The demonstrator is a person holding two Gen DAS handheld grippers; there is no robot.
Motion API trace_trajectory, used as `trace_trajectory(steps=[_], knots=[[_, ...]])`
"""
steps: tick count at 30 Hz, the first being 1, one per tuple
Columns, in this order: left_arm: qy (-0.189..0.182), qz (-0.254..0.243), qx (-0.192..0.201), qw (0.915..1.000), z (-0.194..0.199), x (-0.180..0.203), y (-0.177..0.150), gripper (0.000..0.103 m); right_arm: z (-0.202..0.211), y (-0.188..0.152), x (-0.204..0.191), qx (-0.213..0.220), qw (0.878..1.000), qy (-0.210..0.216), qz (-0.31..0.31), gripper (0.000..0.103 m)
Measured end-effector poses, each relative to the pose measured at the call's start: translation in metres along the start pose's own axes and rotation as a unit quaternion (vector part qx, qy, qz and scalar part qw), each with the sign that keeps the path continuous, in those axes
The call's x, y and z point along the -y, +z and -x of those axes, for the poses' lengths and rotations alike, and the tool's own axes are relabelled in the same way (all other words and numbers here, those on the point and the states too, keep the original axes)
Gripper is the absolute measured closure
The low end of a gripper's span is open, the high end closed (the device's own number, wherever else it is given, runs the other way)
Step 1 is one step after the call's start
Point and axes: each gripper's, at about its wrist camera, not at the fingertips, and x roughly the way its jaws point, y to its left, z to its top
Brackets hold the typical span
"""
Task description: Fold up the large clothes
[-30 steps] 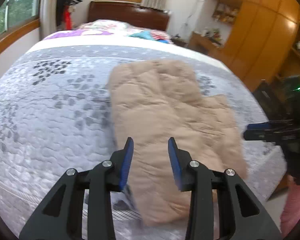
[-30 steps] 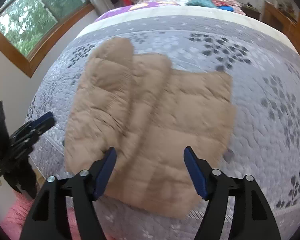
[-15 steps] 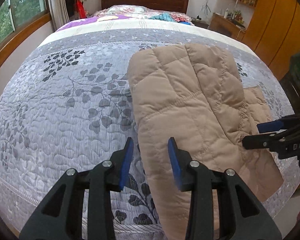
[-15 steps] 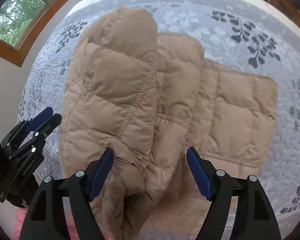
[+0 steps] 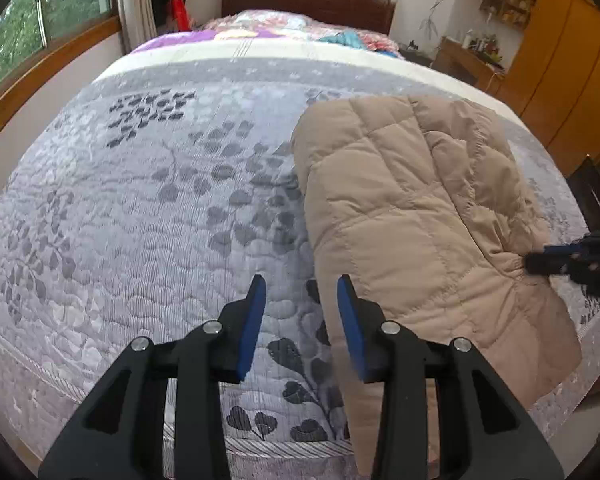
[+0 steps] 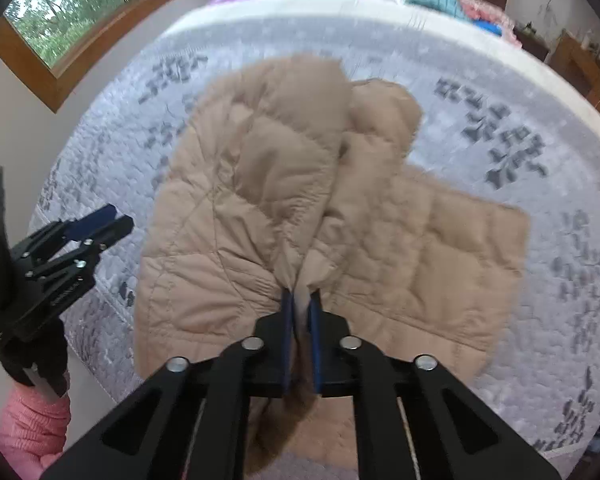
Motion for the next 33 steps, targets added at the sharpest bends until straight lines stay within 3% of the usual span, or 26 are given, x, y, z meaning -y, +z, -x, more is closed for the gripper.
trace_trajectory(steps=[5, 8, 11, 13, 17, 22, 27, 32, 33], knots=[[-0.014, -0.027, 0.023, 0.9993, 0.013, 0.019, 0.002, 0.059, 0.037, -0.015, 0.006, 0.032, 0.999, 0.000, 0.010, 0.099], [-0.016, -0.040, 0.021, 0.9988, 0.006, 0.032, 0.001, 0.058, 0.023, -0.017, 0.006, 0.018, 1.000, 0.007, 0.002, 0.097], [-0.028, -0.045, 0.004, 0.9986, -0.010, 0.037, -0.003, 0.059, -0.004, -0.011, 0.014, -0.009, 0.999, 0.037, -0.029, 0.087], [-0.043, -0.044, -0.009, 0.9980, -0.020, 0.039, -0.008, 0.059, -0.014, -0.007, 0.021, -0.020, 0.996, 0.073, -0.053, 0.074], [-0.036, -0.056, -0.002, 0.9978, -0.025, 0.042, -0.013, 0.059, -0.027, 0.000, 0.043, -0.034, 0.984, 0.138, -0.105, 0.059], [-0.038, -0.063, 0.002, 0.9973, -0.030, 0.045, -0.016, 0.059, -0.034, 0.004, 0.054, -0.051, 0.975, 0.172, -0.133, 0.048], [-0.042, -0.065, 0.004, 0.9970, -0.031, 0.044, -0.017, 0.059, -0.037, 0.007, 0.047, -0.060, 0.981, 0.138, -0.120, 0.045], [-0.035, -0.073, 0.002, 0.9967, -0.032, 0.048, -0.015, 0.059, -0.052, 0.020, 0.014, -0.078, 0.992, 0.062, -0.073, 0.044], [-0.033, -0.075, 0.003, 0.9966, -0.032, 0.049, -0.016, 0.059, -0.053, 0.021, 0.008, -0.078, 0.994, 0.052, -0.060, 0.048]])
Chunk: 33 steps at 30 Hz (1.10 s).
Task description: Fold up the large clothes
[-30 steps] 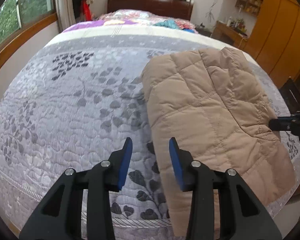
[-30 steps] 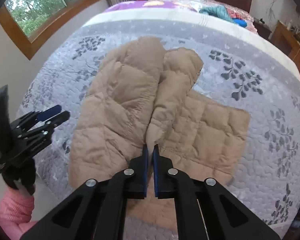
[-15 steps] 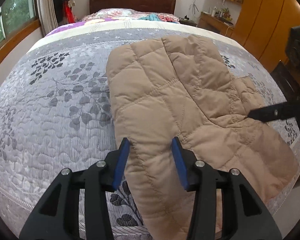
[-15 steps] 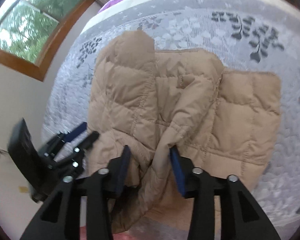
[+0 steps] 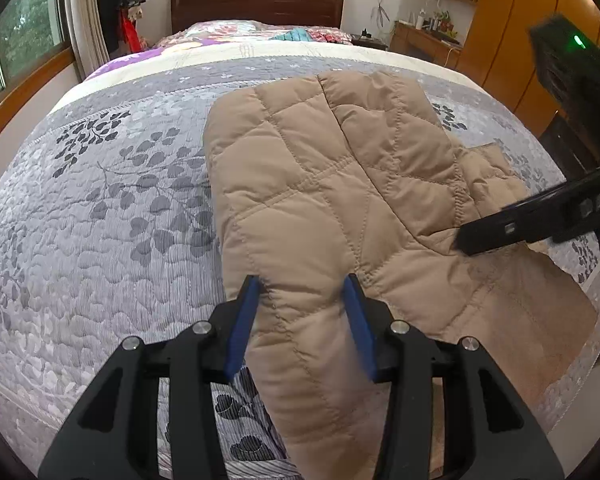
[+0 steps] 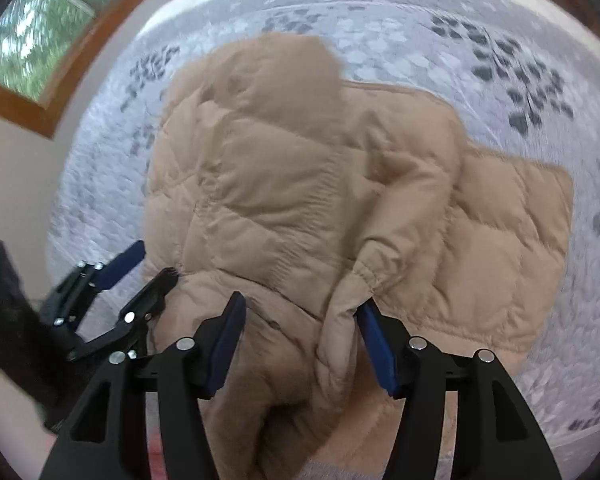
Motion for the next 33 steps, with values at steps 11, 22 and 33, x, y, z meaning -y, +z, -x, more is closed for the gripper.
trace_trajectory(steps=[11, 22, 33], knots=[[-0.010, 0.048, 0.023, 0.9985, 0.032, -0.038, 0.000, 0.059, 0.047, -0.023, -0.020, 0.085, 0.992, -0.058, 0.074, 0.089], [-0.049, -0.010, 0.043, 0.9978, 0.046, 0.013, 0.008, 0.059, 0.102, -0.068, 0.018, 0.131, 0.985, -0.101, 0.036, 0.089], [-0.030, -0.071, 0.006, 0.9970, 0.009, 0.060, 0.005, 0.058, 0.048, -0.092, 0.075, 0.089, 0.991, -0.100, -0.007, 0.088]])
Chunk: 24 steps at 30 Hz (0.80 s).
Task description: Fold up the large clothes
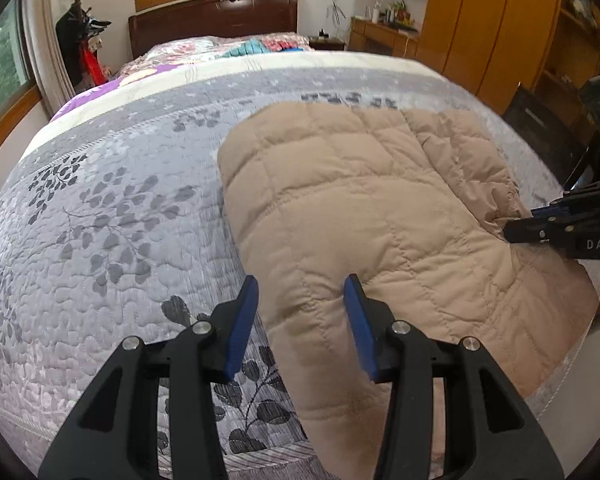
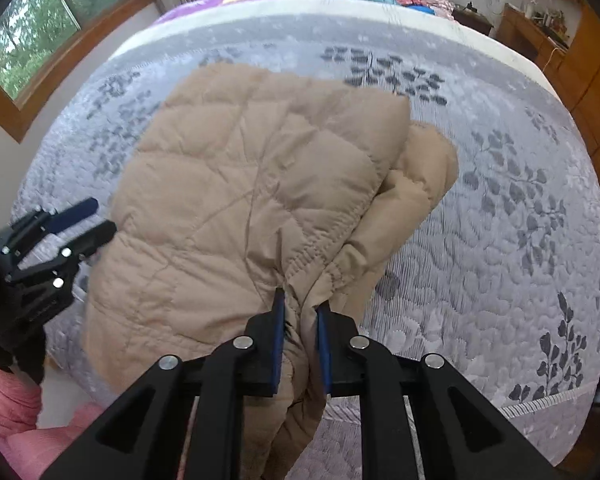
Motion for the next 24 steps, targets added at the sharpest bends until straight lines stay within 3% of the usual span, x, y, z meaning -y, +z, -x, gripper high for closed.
trace_trajectory(steps=[6, 10, 15, 20, 24], knots=[[-0.008, 0.015, -0.029, 0.9994, -0.028, -0.008, -0.008, 0.053, -0.031, -0.010, -0.010, -0.009, 0.999, -0.042, 0.023, 0.086], [0.008, 0.010, -0.025, 0.9996, -0.031, -0.004, -0.012, 0.052, -0.031, -0.008, -0.007, -0.012, 0.999, -0.043, 0.012, 0.081], [0.006, 0.010, -0.016, 0.9998, -0.008, -0.005, -0.009, 0.054, -0.002, -0.010, -0.003, 0.005, 0.999, -0.043, 0.003, 0.072], [0.009, -0.002, 0.018, 0.9998, 0.031, 0.000, -0.012, 0.054, 0.041, -0.022, -0.015, 0.046, 0.997, -0.057, 0.023, 0.072], [0.015, -0.005, -0.004, 0.9999, 0.042, 0.014, -0.020, 0.054, 0.056, -0.031, -0.038, 0.040, 0.997, -0.026, 0.053, 0.072]])
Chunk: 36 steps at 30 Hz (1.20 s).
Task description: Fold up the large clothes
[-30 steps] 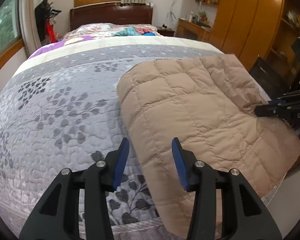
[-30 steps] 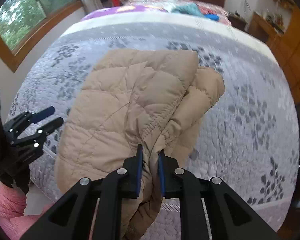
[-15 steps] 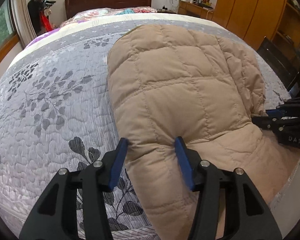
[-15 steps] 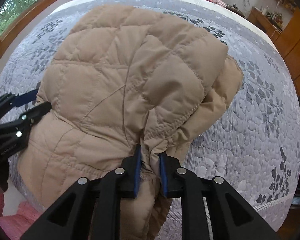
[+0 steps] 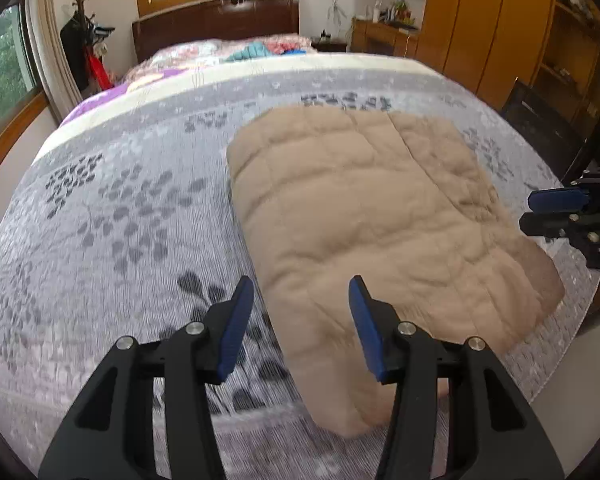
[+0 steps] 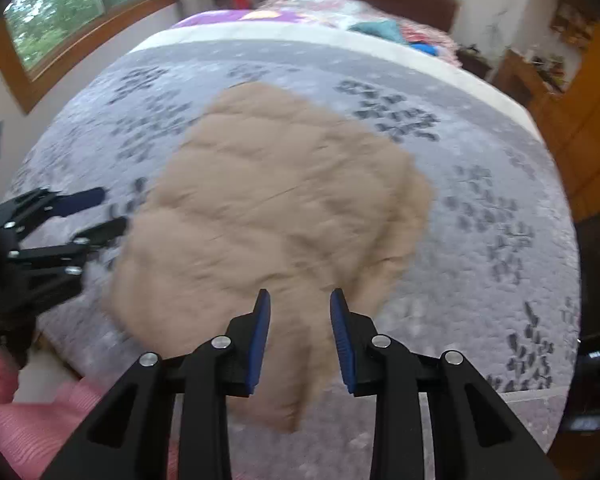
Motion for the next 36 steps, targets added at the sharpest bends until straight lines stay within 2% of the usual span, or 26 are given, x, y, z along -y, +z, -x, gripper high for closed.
trace_trajectory(steps=[6, 10, 14, 17, 22, 26, 29, 33, 36], knots=[[0.022, 0.020, -0.034, 0.9990, -0.018, 0.000, -0.012, 0.052, -0.037, -0.017, -0.017, -0.049, 0.998, 0.005, -0.031, 0.072], [0.016, 0.034, -0.047, 0.9982, -0.034, -0.002, -0.022, 0.049, -0.072, -0.031, -0.011, -0.069, 0.995, 0.018, -0.074, 0.072], [0.020, 0.038, -0.036, 0.9984, -0.045, -0.002, -0.031, 0.048, -0.083, -0.037, -0.007, -0.059, 0.993, 0.030, -0.094, 0.072], [0.008, 0.050, -0.032, 0.9982, -0.046, -0.007, -0.033, 0.046, -0.082, -0.042, -0.006, -0.047, 0.994, 0.041, -0.094, 0.073], [-0.010, 0.058, -0.022, 0.9981, -0.031, -0.015, -0.025, 0.048, -0.057, -0.039, 0.002, -0.034, 0.994, 0.061, -0.082, 0.073], [-0.003, 0.065, 0.012, 0.9978, -0.011, -0.026, -0.005, 0.049, -0.017, -0.028, 0.009, 0.015, 0.996, 0.048, -0.073, 0.072], [0.001, 0.078, 0.028, 0.9965, -0.006, -0.034, 0.020, 0.049, 0.001, -0.003, 0.021, 0.045, 0.995, 0.042, -0.078, 0.072], [0.016, 0.079, 0.034, 0.9962, -0.017, -0.036, 0.052, 0.049, -0.006, 0.036, 0.035, 0.060, 0.993, 0.037, -0.090, 0.072], [0.017, 0.080, 0.015, 0.9966, -0.039, -0.033, 0.071, 0.049, -0.025, 0.063, 0.044, 0.053, 0.993, 0.032, -0.100, 0.072]])
